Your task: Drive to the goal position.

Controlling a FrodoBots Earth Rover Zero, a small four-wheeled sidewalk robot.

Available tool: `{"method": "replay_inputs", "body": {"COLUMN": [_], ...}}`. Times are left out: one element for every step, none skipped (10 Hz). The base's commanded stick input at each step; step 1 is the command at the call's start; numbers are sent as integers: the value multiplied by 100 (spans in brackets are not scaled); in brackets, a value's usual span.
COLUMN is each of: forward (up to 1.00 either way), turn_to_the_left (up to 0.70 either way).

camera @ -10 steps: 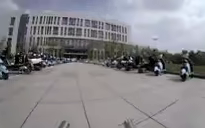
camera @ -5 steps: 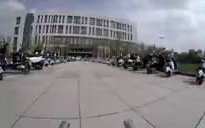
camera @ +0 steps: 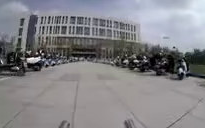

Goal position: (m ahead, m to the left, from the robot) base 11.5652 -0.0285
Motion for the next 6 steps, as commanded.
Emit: {"method": "replay_inputs", "body": {"forward": [100,100,100,100,100,100], "turn_to_the_left": [0,0,0,0,0,0]}}
